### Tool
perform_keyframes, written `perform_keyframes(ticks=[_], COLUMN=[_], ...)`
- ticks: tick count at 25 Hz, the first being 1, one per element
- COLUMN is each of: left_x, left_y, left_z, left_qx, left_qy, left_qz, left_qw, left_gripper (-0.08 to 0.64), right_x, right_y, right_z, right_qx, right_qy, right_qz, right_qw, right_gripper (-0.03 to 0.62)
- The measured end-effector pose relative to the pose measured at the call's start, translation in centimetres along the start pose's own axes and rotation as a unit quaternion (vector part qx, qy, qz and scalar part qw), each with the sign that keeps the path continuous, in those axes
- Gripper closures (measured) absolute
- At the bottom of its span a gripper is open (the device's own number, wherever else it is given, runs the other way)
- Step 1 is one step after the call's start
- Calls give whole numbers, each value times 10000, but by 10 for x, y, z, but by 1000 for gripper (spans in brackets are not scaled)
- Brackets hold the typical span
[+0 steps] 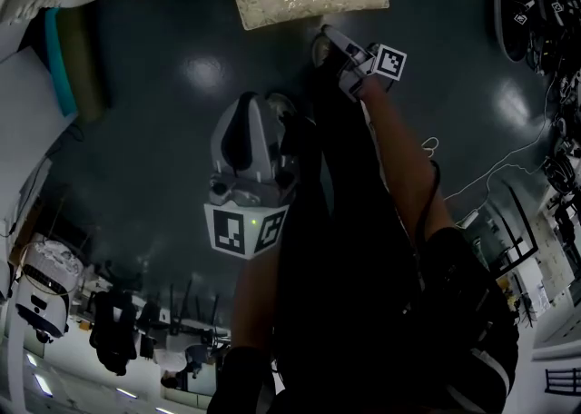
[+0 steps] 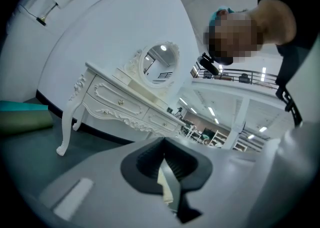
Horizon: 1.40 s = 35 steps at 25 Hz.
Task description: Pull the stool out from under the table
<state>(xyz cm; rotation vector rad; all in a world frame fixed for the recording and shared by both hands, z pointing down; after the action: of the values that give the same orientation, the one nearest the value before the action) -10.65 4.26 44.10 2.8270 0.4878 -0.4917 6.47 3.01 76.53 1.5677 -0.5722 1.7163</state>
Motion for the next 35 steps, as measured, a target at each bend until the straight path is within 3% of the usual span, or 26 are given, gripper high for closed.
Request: perform_keyframes(ticks=[2, 5, 13, 19, 23, 29, 35], left_x=[4, 7, 8, 3, 13, 29, 64], left_y=[-6, -12, -33, -48, -57, -66, -78], left_z=[8, 19, 39, 41, 42, 43, 55], left_qx=[5, 18, 29, -50, -122, -125, -28], left_qy=[13, 44, 103, 122, 151, 190, 238], left_qz=[-42, -104, -250, -354, -460, -487, -331], left_qw=[10000, 9999, 9996, 9993, 9988, 9986, 9992], left_gripper=[549, 551, 551, 551, 551, 551, 549], right_x=[-9, -21, -39, -70, -88, -116, -162], right_y=[-7, -14, -26, -26, -40, -74, -103], right_z=[-2, -5, -19, -33, -39, -46, -65], right_qx=[164, 334, 548, 784, 1051, 1141, 584], right_qy=[-142, -330, -726, -749, -740, -1688, -2903], right_qz=[-85, -202, -1020, -829, -974, -1843, -2462], right_qw=[9997, 9987, 9906, 9906, 9869, 9615, 9229], right_gripper=[469, 591, 594, 594, 594, 594, 594])
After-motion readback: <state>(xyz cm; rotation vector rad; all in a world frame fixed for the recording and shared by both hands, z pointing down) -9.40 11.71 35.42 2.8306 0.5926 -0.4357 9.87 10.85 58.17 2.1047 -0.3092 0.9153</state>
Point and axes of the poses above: the fingertips, and each gripper's own axes: y forward along the fingers, x to its right, z out of its top, the point moved 1 cm from there along -y, backward along the fingers, and after that the axes turned 10 degrees about y, right-handed, at the moved point
